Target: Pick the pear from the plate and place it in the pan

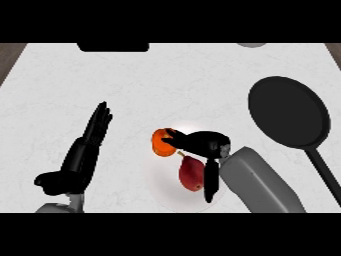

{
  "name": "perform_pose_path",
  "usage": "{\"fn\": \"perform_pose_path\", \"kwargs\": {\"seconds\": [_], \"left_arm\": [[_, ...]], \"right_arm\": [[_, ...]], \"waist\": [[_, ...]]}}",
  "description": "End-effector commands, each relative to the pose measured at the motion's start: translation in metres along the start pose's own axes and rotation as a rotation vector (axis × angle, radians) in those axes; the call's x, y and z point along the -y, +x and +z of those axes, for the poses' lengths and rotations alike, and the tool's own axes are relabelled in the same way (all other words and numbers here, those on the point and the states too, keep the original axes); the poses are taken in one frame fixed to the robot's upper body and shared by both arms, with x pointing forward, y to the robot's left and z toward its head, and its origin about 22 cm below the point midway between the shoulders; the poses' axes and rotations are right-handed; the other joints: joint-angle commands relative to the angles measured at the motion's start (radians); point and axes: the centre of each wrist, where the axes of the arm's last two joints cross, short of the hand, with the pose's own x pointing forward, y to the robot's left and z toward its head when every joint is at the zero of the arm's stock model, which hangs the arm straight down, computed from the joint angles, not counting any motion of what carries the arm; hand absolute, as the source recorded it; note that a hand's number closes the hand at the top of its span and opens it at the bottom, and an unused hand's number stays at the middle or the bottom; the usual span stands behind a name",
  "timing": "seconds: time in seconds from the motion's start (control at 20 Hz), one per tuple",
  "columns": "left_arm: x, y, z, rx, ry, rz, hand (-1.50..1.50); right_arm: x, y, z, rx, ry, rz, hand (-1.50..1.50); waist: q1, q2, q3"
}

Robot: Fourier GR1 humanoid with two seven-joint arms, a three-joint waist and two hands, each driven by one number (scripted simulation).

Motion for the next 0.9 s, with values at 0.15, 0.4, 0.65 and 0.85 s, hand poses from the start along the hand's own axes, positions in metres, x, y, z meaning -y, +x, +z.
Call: {"fn": "perform_pose_path", "kwargs": {"seconds": [0.15, 0.4, 0.65, 0.85], "left_arm": [[-0.004, 0.000, -0.011, 0.003, -0.025, 0.008, 0.00], [0.000, 0.007, 0.009, 0.004, -0.010, 0.006, 0.00], [0.002, 0.010, 0.002, -0.006, -0.017, -0.002, 0.00], [-0.017, 0.000, 0.012, -0.003, -0.015, 0.008, 0.00]], "right_arm": [[-0.045, -0.013, -0.040, -0.061, 0.087, 0.005, -1.50], [-0.040, -0.007, -0.028, 0.002, 0.141, 0.144, 1.50], [-0.060, -0.028, -0.024, 0.011, 0.127, 0.177, 1.50], [-0.030, -0.017, -0.024, 0.034, 0.015, 0.166, 1.50]], "waist": [[0.011, 0.017, 0.000], [0.010, 0.011, 0.001], [0.006, 0.011, 0.001], [0.005, 0.011, 0.000]]}}
